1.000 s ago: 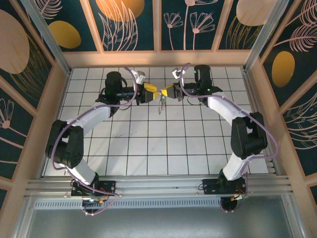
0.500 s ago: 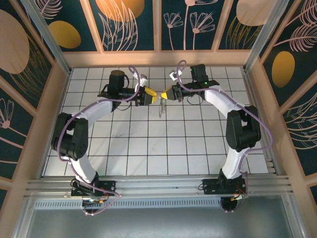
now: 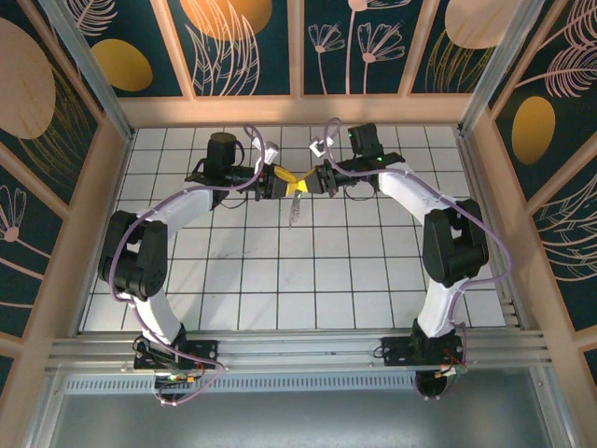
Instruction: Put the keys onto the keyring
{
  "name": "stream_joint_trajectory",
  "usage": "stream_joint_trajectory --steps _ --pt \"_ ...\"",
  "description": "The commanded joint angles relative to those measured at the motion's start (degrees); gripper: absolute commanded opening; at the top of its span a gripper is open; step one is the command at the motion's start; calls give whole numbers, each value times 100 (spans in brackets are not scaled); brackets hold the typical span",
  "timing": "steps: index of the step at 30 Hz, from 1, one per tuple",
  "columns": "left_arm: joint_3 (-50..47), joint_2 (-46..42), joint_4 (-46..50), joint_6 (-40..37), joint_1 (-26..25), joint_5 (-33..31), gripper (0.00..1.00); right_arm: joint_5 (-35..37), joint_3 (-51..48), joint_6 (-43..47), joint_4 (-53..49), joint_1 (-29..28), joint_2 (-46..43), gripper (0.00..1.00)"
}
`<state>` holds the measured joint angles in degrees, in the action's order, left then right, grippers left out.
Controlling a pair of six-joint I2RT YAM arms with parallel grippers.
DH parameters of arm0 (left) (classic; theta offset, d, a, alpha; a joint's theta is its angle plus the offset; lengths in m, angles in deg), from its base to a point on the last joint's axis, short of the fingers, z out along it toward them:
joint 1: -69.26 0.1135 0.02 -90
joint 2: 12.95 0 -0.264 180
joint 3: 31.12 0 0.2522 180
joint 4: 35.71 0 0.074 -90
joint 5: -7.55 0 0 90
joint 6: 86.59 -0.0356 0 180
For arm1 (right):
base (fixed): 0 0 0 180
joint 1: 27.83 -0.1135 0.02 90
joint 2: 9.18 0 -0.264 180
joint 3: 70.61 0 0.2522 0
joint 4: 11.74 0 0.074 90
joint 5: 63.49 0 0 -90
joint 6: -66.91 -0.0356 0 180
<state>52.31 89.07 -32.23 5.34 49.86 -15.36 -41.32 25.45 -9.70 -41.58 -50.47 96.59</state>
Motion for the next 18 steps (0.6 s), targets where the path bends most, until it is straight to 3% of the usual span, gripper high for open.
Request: stream_joint_trajectory --steps 1,10,18 --pt "126 75 -88 -7 33 190 28 -152 174 43 128 -38 85 0" --pt "20 73 -27 -120 38 395 19 -72 134 -9 207 -2 75 0" --pt "12 123 211 -319 33 514 22 -81 79 -88 315 48 60 0"
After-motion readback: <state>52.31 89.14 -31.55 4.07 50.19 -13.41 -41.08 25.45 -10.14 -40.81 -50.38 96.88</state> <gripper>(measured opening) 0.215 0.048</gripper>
